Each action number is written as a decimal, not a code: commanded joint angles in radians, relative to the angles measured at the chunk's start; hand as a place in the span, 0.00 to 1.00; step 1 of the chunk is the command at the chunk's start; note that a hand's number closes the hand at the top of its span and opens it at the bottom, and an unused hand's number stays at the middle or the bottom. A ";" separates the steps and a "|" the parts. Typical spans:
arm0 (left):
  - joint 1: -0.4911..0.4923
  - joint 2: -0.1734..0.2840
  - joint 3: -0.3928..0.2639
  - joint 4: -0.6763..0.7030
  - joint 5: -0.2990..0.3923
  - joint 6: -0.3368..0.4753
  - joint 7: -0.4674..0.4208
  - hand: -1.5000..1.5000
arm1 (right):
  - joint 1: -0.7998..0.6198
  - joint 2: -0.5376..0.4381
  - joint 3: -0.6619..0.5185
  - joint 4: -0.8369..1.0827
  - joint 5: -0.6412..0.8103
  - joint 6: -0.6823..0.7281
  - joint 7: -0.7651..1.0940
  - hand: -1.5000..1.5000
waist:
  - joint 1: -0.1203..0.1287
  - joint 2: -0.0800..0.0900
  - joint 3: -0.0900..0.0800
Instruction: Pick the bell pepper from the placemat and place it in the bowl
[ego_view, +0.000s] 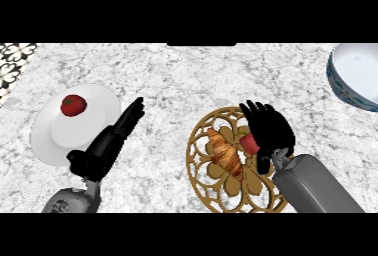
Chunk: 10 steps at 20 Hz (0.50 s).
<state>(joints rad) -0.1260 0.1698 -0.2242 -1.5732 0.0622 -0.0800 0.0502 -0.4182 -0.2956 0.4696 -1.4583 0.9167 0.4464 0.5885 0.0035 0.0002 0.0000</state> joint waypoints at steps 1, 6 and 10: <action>0.001 0.002 0.033 -0.046 0.007 -0.031 0.043 0.50 | 0.064 0.008 -0.012 0.034 0.065 -0.064 -0.085 0.00 | -0.001 0.000 0.000; 0.024 -0.008 0.023 -0.046 -0.020 -0.032 0.040 0.50 | 0.002 0.028 -0.021 0.069 0.093 -0.118 -0.200 1.00 | 0.000 0.000 0.000; 0.012 -0.020 0.050 0.038 -0.044 -0.055 -0.046 0.50 | 0.028 0.057 -0.029 0.117 0.161 -0.188 -0.248 1.00 | -0.001 0.000 0.000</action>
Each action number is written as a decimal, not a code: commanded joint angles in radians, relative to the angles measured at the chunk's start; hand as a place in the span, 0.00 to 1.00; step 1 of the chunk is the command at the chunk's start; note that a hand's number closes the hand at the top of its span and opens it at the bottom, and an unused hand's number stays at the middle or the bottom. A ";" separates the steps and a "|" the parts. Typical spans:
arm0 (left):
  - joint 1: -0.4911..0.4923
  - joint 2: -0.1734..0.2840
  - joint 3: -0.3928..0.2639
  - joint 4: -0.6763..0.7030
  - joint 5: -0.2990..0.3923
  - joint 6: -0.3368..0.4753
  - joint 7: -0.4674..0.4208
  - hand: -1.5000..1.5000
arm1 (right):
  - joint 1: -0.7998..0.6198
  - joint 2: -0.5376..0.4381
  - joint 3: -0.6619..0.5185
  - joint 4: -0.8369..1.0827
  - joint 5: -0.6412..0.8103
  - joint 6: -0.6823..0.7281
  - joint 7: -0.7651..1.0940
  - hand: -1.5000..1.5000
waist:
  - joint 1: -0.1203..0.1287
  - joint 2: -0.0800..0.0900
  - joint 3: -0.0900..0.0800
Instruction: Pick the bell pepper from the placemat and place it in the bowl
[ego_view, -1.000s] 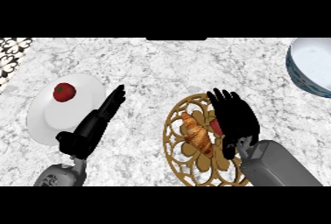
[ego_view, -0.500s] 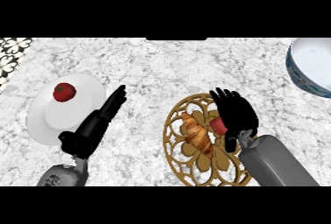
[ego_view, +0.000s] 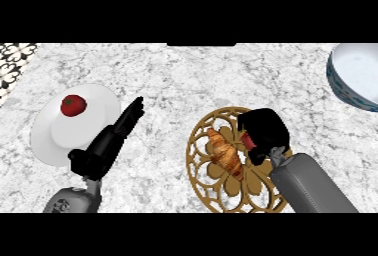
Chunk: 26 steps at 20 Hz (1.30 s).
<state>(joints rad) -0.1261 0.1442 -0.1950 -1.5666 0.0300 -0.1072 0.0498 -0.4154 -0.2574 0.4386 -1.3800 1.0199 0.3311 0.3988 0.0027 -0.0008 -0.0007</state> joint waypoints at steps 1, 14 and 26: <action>-0.023 -0.003 0.029 -0.012 0.006 -0.024 0.036 0.50 | -0.060 0.053 -0.053 0.086 0.043 -0.047 -0.046 1.00 | 0.002 0.001 0.001; 0.018 -0.019 0.024 -0.060 -0.019 -0.046 0.028 0.50 | 0.028 -0.247 -0.280 0.184 -0.077 -0.041 -0.505 1.00 | 0.004 0.002 0.001; -0.023 -0.032 0.051 -0.023 -0.012 -0.036 0.059 0.50 | -0.054 -0.175 -0.552 -0.135 -0.265 -0.154 -0.356 1.00 | -0.019 -0.005 0.000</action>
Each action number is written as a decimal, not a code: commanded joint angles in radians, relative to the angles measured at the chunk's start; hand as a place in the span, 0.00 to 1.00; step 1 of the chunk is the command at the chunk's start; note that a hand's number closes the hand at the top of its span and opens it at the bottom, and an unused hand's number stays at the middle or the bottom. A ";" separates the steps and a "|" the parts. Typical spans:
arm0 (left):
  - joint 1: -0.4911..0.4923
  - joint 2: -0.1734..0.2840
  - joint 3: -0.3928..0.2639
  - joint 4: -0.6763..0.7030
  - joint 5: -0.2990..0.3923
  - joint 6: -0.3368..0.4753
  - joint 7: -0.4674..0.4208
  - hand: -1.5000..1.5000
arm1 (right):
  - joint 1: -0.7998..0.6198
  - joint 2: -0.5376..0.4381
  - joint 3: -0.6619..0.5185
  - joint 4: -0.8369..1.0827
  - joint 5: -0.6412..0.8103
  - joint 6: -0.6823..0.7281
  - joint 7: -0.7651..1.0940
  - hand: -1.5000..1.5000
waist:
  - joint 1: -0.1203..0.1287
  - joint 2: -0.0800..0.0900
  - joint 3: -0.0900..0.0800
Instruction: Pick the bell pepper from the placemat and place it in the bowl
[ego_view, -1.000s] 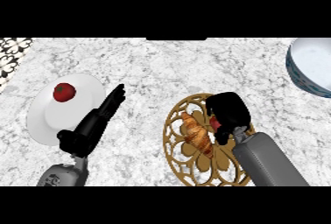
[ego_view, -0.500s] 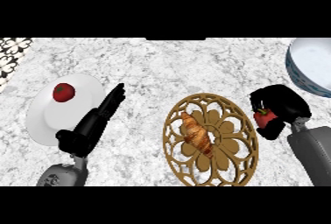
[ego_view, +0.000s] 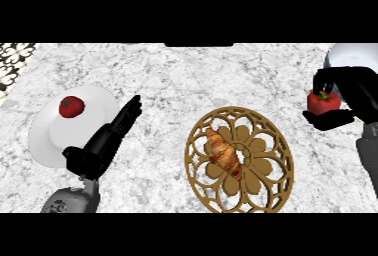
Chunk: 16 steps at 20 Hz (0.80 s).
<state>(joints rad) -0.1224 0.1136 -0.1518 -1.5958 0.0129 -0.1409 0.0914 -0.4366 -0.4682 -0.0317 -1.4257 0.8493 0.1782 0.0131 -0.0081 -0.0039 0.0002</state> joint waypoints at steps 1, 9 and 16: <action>-0.020 -0.014 -0.002 0.012 -0.004 0.006 0.012 0.50 | -0.040 0.007 -0.137 -0.060 -0.131 -0.001 0.002 1.00 | -0.003 0.001 0.000; 0.004 0.037 0.048 -0.015 0.021 -0.057 -0.009 0.50 | -0.114 -0.090 -0.272 0.169 -0.160 -0.024 -0.051 1.00 | 0.016 0.006 0.000; -0.012 -0.005 0.015 0.020 0.004 -0.048 -0.011 0.50 | -0.302 -0.182 -0.279 0.510 0.000 -0.255 -0.148 1.00 | 0.039 0.014 0.001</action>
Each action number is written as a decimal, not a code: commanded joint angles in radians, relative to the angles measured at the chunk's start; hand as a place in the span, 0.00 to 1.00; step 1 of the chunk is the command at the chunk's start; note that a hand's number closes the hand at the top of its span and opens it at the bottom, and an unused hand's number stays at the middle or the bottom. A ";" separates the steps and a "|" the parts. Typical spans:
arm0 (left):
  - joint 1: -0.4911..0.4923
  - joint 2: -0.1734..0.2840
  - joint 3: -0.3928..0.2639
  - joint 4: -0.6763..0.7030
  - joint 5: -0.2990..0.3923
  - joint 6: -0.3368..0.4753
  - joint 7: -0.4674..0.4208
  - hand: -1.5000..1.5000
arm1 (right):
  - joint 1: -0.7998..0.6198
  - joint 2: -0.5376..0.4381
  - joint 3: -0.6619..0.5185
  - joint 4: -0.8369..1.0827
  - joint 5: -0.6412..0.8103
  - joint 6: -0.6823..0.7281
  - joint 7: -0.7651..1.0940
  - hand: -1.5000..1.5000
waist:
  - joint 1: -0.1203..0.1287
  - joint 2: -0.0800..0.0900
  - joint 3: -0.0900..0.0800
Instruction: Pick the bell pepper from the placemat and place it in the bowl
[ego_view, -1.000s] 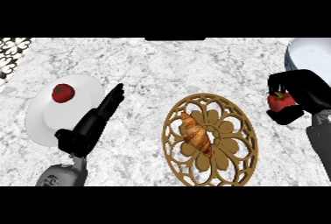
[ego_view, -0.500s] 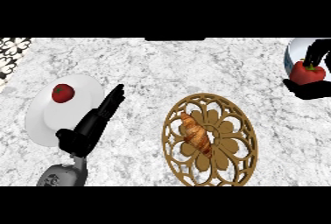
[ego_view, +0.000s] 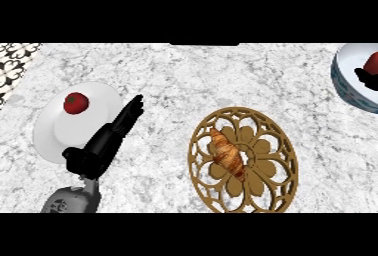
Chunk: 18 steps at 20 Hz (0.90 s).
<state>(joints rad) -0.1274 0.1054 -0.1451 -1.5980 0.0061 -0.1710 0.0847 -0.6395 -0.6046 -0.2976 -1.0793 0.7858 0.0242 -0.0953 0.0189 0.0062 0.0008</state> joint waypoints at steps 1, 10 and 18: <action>-0.017 -0.019 -0.012 0.030 -0.021 0.008 -0.015 0.50 | -0.094 -0.021 -0.013 0.199 0.074 -0.174 -0.081 1.00 | 0.008 0.004 0.000; -0.009 -0.032 -0.035 0.024 -0.044 0.008 -0.038 0.50 | -0.181 -0.164 -0.013 0.606 0.117 -0.010 -0.147 1.00 | 0.030 0.014 0.001; -0.026 -0.018 -0.014 0.051 -0.019 -0.025 -0.051 0.50 | -0.280 -0.150 -0.079 0.785 0.046 0.058 -0.308 0.00 | 0.050 0.024 0.004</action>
<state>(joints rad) -0.1537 0.0801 -0.1687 -1.5786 -0.0172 -0.1810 0.0669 -0.8711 -0.7520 -0.3493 -0.3630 0.8559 0.0659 -0.3372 0.0613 0.0253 0.0044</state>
